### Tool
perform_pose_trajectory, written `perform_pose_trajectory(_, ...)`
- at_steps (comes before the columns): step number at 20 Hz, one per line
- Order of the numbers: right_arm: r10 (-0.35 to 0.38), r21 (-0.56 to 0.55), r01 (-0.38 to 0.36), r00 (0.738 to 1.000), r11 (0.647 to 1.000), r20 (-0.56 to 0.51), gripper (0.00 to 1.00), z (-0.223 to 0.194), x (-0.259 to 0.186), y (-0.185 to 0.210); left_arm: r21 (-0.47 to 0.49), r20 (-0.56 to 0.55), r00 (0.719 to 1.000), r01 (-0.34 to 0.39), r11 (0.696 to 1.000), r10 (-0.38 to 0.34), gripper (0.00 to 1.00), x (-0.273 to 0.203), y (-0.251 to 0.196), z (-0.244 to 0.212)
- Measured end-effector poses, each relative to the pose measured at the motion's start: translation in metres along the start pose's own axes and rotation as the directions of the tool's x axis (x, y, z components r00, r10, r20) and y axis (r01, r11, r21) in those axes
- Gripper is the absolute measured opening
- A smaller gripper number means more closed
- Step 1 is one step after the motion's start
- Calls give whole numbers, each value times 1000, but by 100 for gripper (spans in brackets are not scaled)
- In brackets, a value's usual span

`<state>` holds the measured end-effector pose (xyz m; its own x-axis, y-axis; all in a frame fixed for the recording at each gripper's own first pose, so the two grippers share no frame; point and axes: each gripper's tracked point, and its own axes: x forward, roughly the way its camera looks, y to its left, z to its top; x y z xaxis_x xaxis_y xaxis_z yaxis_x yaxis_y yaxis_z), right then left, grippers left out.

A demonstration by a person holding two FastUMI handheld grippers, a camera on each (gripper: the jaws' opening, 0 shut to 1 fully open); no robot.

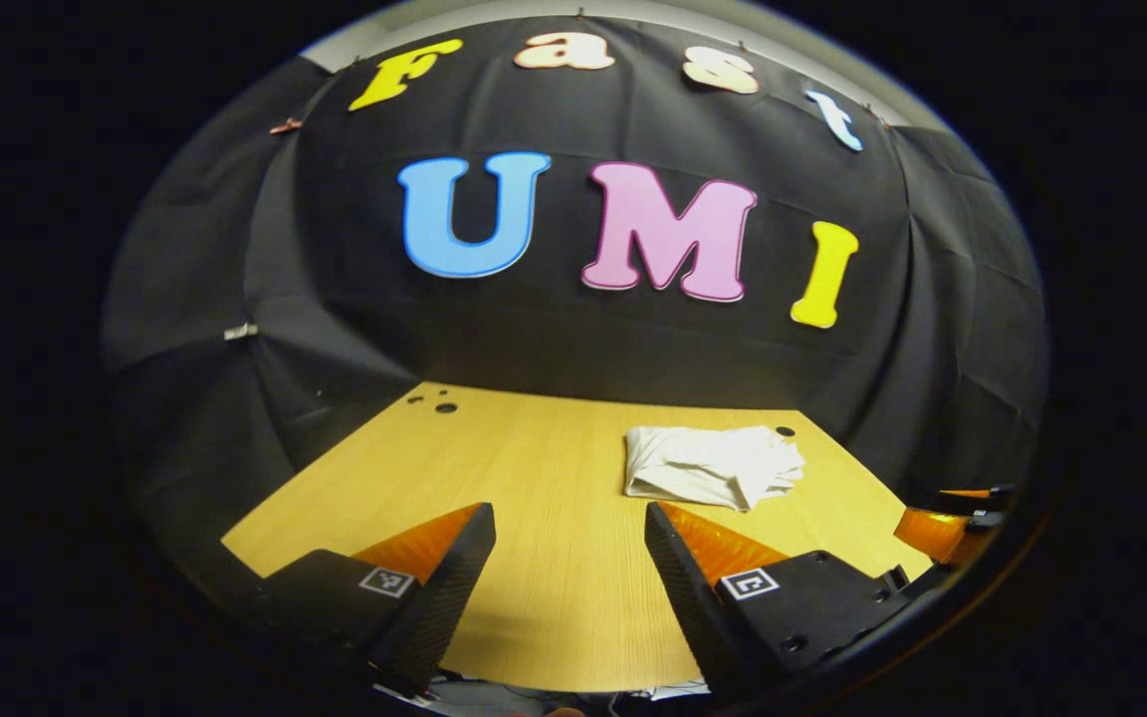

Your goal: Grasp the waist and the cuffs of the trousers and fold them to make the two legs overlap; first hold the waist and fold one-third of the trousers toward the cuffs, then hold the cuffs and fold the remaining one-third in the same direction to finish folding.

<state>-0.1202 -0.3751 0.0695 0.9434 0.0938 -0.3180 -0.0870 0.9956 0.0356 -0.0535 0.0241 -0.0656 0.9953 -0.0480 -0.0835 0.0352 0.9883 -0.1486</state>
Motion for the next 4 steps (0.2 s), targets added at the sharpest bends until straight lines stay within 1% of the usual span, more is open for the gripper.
perform_pose_trajectory(1,4,4,-4,1000,1000,0,99,-3,-3,4,-8,-15,1000,7,1000,-7,96,-1,2,-6)
perform_pose_trajectory(2,8,7,-8,1000,1000,-2,99,-6,-4,7,-11,-30,1000,0,1000,0,96,-3,7,-9)
perform_pose_trajectory(3,11,11,-10,1000,1000,-10,99,-9,-5,10,-24,-35,999,-9,1000,8,96,-4,13,-8)
perform_pose_trajectory(4,14,16,-14,1000,1000,-13,99,-11,-7,13,-38,-30,1000,-1,999,-1,96,-7,14,-6)
